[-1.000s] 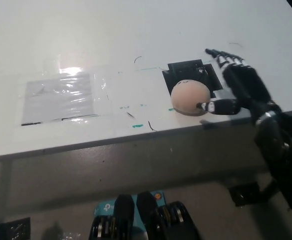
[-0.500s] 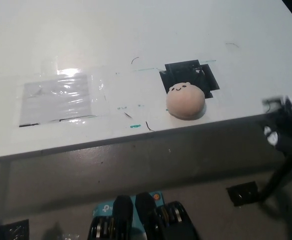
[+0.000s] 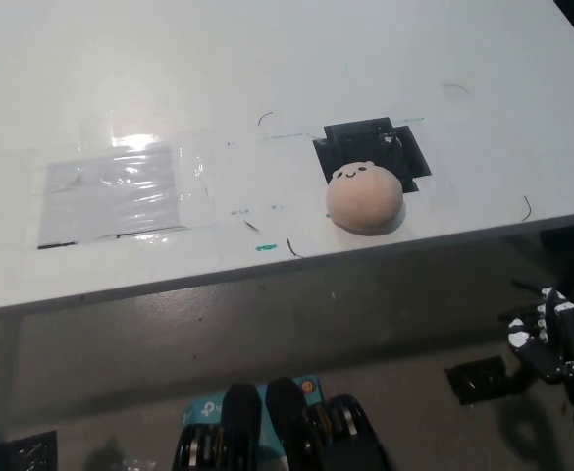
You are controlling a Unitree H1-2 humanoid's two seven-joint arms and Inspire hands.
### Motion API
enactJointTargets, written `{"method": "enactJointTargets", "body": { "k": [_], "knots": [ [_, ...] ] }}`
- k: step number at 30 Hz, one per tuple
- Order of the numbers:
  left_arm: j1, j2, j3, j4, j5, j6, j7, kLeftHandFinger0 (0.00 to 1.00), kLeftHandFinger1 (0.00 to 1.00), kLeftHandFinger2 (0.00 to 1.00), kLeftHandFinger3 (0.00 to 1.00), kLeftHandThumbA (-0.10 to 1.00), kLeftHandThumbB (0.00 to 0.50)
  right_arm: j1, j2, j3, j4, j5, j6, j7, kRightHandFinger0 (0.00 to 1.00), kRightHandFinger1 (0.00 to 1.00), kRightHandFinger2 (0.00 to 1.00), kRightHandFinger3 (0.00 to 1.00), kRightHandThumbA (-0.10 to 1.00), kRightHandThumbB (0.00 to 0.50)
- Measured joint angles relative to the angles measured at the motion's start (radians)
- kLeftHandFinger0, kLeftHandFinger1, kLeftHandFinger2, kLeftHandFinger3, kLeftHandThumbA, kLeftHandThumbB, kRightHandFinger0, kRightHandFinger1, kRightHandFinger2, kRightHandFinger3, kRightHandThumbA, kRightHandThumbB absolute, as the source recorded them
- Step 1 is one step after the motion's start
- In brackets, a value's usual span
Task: The robot uses its right hand to grab and squeeze a pink dumpling toy kept on the black mask on the desk
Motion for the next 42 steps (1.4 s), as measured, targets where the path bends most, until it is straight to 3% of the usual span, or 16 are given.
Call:
{"method": "enactJointTargets", "body": {
  "k": [2, 7, 9, 15, 29, 33, 42],
  "knots": [
    [0.002, -0.001, 0.0, 0.0, 0.0, 0.0, 0.0, 0.0, 0.01, 0.12, 0.12, 1.0, 0.5, -0.002, 0.014, -0.024, 0.021, 0.031, 0.004, -0.002, 0.18, 0.29, 0.45, 0.76, 0.21, 0.128],
    [0.012, -0.002, 0.001, -0.003, 0.0, 0.0, 0.0, 0.0, 0.03, 0.12, 0.12, 1.0, 0.5, -0.008, 0.024, -0.043, 0.066, 0.09, 0.01, -0.003, 0.12, 0.24, 0.44, 0.75, 0.15, 0.11],
    [0.015, -0.002, 0.001, -0.002, 0.0, 0.0, 0.0, 0.0, 0.03, 0.12, 0.11, 1.0, 0.5, -0.008, 0.025, -0.042, 0.067, 0.109, 0.011, -0.003, 0.15, 0.27, 0.45, 0.74, 0.15, 0.118],
    [0.017, -0.003, 0.001, -0.001, -0.001, 0.0, 0.0, 0.0, 0.01, 0.11, 0.11, 1.0, 0.5, -0.011, 0.024, -0.04, 0.068, 0.139, 0.017, -0.004, 0.11, 0.22, 0.42, 0.74, 0.15, 0.12],
    [0.024, -0.006, 0.003, 0.001, -0.001, -0.001, 0.0, 0.0, 0.03, 0.11, 0.11, 1.0, 0.5, -0.02, 0.021, -0.029, 0.078, 0.172, 0.032, -0.007, 0.11, 0.22, 0.41, 0.72, 0.1, 0.087],
    [0.027, -0.006, 0.002, 0.0, 0.0, -0.002, 0.0, 0.0, 0.04, 0.13, 0.13, 1.0, 0.5, -0.02, 0.018, -0.026, 0.078, 0.186, 0.042, -0.008, 0.12, 0.24, 0.45, 0.75, 0.06, 0.079],
    [0.027, -0.006, 0.003, 0.003, -0.002, -0.003, -0.001, 0.0, 0.04, 0.12, 0.11, 1.0, 0.5, -0.021, 0.013, -0.022, 0.082, 0.197, 0.051, -0.011, 0.09, 0.2, 0.41, 0.75, 0.05, 0.077]
  ]
}}
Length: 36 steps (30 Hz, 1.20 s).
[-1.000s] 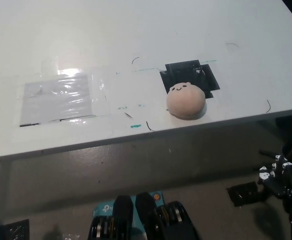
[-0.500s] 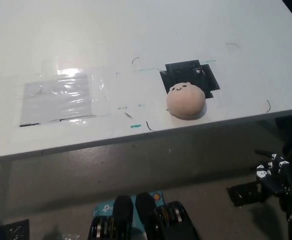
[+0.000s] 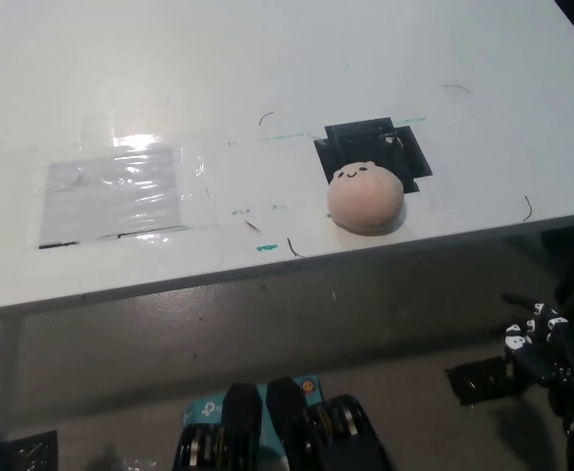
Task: The robot uses its right hand to grab and squeeze a pink dumpling toy kept on the black mask on the desk
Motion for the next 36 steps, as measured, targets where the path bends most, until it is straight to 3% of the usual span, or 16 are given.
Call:
{"method": "enactJointTargets", "body": {
  "k": [6, 11, 36],
  "knots": [
    [0.0, 0.0, 0.0, 0.0, 0.0, 0.0, 0.001, 0.0, 0.04, 0.11, 0.1, 1.0, 0.5, -0.003, -0.007, 0.007, 0.002, 0.0, 0.003, -0.001, 0.12, 0.23, 0.44, 0.76, 0.05, 0.065],
    [0.0, -0.001, 0.001, 0.0, 0.0, 0.001, 0.001, 0.0, 0.05, 0.13, 0.12, 1.0, 0.5, -0.005, -0.014, 0.013, 0.006, 0.0, 0.004, -0.001, 0.08, 0.19, 0.41, 0.74, 0.06, 0.071],
    [-0.001, -0.001, 0.003, 0.006, -0.001, 0.0, 0.0, 0.0, 0.02, 0.1, 0.11, 1.0, 0.5, -0.005, -0.021, 0.017, 0.006, 0.011, 0.015, -0.008, 0.09, 0.2, 0.41, 0.74, 0.04, 0.061]
  ]
}}
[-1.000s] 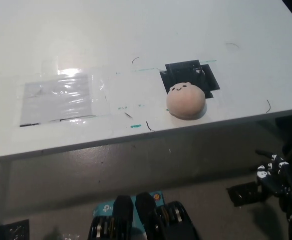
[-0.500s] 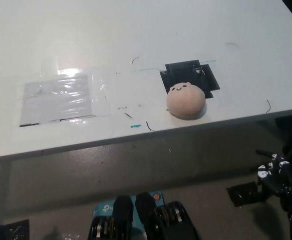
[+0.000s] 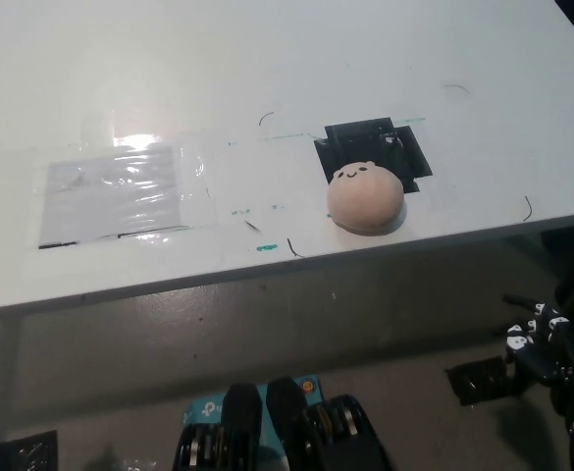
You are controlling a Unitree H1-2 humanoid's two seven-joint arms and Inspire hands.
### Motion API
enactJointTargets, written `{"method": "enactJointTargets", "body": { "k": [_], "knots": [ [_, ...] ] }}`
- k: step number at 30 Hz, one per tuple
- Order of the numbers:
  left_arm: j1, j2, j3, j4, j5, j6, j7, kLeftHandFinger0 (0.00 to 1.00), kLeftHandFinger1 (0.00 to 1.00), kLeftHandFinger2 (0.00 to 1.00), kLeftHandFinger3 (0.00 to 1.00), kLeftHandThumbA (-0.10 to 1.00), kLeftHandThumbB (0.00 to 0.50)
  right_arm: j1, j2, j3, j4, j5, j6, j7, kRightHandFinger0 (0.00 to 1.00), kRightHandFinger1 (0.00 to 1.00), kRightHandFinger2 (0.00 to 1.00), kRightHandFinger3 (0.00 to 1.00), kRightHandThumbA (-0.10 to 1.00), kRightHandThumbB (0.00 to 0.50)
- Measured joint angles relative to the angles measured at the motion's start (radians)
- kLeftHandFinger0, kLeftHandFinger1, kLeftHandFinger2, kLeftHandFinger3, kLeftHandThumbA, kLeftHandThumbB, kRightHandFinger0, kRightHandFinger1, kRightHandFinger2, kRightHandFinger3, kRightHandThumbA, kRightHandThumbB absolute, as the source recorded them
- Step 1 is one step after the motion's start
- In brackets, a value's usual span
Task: The robot uses its right hand to grab and squeeze a pink dumpling toy kept on the black mask on the desk
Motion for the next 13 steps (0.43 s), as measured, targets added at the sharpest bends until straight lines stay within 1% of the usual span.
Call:
{"method": "enactJointTargets", "body": {
  "k": [5, 6, 8, 11, 12, 13],
  "knots": [
    [0.0, 0.0, 0.0, 0.0, 0.0, 0.0, 0.0, 0.0, 0.03, 0.1, 0.1, 1.0, 0.5, 0.0, -0.001, 0.001, 0.004, 0.004, 0.0, 0.0, 0.09, 0.19, 0.41, 0.75, 0.03, 0.063],
    [0.0, 0.0, 0.0, 0.0, 0.0, 0.001, 0.001, 0.0, 0.04, 0.12, 0.12, 1.0, 0.5, 0.0, 0.0, 0.001, 0.004, 0.004, 0.0, 0.0, 0.09, 0.2, 0.41, 0.74, 0.03, 0.061],
    [0.0, 0.0, 0.0, 0.0, 0.001, 0.001, 0.001, 0.0, 0.05, 0.12, 0.12, 1.0, 0.5, 0.0, 0.0, 0.001, 0.004, 0.006, 0.0, -0.001, 0.1, 0.21, 0.42, 0.75, 0.03, 0.064],
    [0.0, 0.0, 0.0, 0.0, 0.0, 0.0, 0.001, 0.0, 0.04, 0.12, 0.1, 1.0, 0.5, 0.0, 0.0, 0.001, 0.004, 0.006, 0.0, -0.004, 0.12, 0.22, 0.42, 0.75, 0.03, 0.061],
    [0.0, 0.0, 0.0, 0.0, 0.0, 0.0, 0.001, 0.0, 0.04, 0.12, 0.1, 1.0, 0.5, 0.0, 0.0, 0.002, 0.004, 0.006, 0.0, -0.005, 0.11, 0.22, 0.43, 0.76, 0.02, 0.05],
    [0.0, 0.0, 0.0, 0.0, 0.0, 0.0, 0.001, 0.0, 0.04, 0.12, 0.1, 1.0, 0.5, 0.0, 0.0, 0.002, 0.004, 0.006, 0.0, -0.005, 0.11, 0.22, 0.43, 0.76, 0.02, 0.05]
  ]
}}
